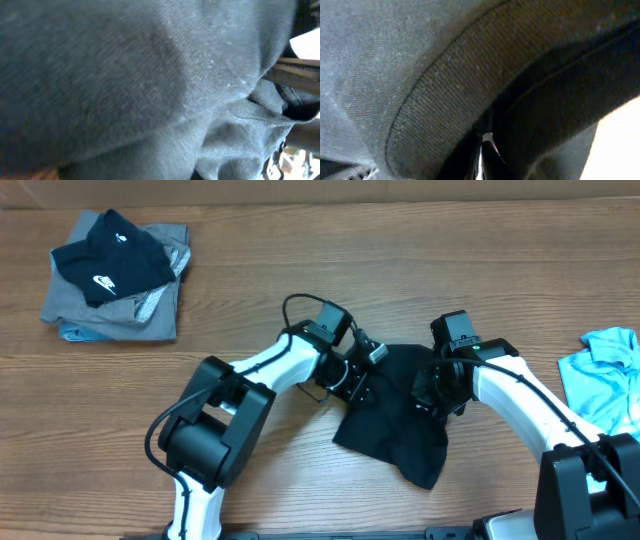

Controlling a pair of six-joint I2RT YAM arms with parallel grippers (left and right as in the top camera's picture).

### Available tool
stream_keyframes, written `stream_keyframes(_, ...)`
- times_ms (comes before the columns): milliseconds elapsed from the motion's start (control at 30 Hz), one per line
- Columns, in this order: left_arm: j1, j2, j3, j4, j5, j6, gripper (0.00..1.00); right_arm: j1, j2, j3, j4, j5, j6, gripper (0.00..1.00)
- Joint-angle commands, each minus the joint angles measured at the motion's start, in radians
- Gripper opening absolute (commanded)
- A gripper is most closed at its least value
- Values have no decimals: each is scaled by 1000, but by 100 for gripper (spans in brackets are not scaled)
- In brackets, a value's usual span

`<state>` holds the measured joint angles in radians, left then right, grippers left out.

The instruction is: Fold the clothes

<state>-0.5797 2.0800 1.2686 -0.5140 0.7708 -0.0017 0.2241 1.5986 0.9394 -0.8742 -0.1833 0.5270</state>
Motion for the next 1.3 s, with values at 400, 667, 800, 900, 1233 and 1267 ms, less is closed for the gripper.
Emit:
stream_keyframes(400,304,-31,353,-404,11,101,4,-78,-217,312,-334,7,-26,76)
stream_keyframes(667,628,-31,690,-428,11,103,4,-78,-255,330,-375,-5,-25,77)
stream_keyframes(800,804,-31,750,-347,3,103,4,-78,-255,330,-401,-5,-25,77)
stream_keyframes(900,916,-25,750,-296,-11,102,4,-78,-255,330,-412,-9,-25,76)
stream_keyframes(1233,1153,-11,750,-304,-194,9,100,-78,-255,330,-417,-31,-25,76)
stream_keyframes(1267,1171,-13,750,-304,-138,-35,100,-78,-255,330,-415,-32,-25,76)
